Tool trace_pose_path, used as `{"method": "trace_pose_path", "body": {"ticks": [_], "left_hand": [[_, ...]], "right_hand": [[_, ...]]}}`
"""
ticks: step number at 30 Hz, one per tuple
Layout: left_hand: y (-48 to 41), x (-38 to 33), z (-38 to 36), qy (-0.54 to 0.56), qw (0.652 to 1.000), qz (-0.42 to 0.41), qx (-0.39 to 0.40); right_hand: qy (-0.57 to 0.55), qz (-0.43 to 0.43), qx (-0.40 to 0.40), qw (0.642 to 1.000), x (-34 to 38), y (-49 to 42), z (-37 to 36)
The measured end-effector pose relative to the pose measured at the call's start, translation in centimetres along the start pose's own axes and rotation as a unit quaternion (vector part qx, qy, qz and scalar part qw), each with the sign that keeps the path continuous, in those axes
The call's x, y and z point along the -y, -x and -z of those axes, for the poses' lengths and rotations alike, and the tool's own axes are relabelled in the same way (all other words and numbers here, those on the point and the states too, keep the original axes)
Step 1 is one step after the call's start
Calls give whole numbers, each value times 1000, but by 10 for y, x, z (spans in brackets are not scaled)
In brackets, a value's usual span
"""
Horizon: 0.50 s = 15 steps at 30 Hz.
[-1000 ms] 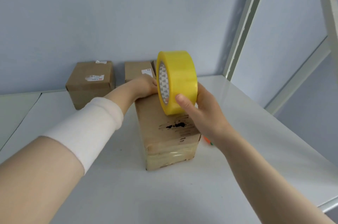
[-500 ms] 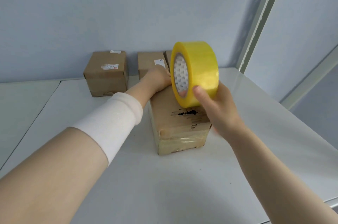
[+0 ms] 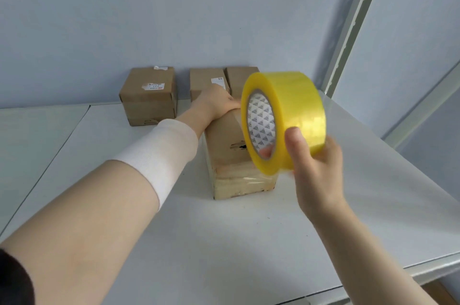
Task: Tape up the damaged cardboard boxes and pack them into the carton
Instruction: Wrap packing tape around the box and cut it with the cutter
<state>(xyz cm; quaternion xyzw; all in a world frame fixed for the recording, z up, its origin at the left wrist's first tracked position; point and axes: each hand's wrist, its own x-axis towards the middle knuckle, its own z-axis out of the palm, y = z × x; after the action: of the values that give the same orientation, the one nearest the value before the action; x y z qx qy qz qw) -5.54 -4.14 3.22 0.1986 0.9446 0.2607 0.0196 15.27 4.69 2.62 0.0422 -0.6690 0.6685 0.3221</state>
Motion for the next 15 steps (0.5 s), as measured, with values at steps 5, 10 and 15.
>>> {"method": "trace_pose_path", "body": {"ticks": [5, 10, 15], "left_hand": [[5, 1, -2, 93, 996, 1, 10], [8, 0, -2, 77, 997, 1, 9], [16, -7, 4, -41, 990, -106, -83]], "right_hand": [[50, 1, -49, 998, 18, 43, 16], [46, -91, -52, 993, 4, 79, 32], [40, -118, -24, 992, -1, 79, 29]]}}
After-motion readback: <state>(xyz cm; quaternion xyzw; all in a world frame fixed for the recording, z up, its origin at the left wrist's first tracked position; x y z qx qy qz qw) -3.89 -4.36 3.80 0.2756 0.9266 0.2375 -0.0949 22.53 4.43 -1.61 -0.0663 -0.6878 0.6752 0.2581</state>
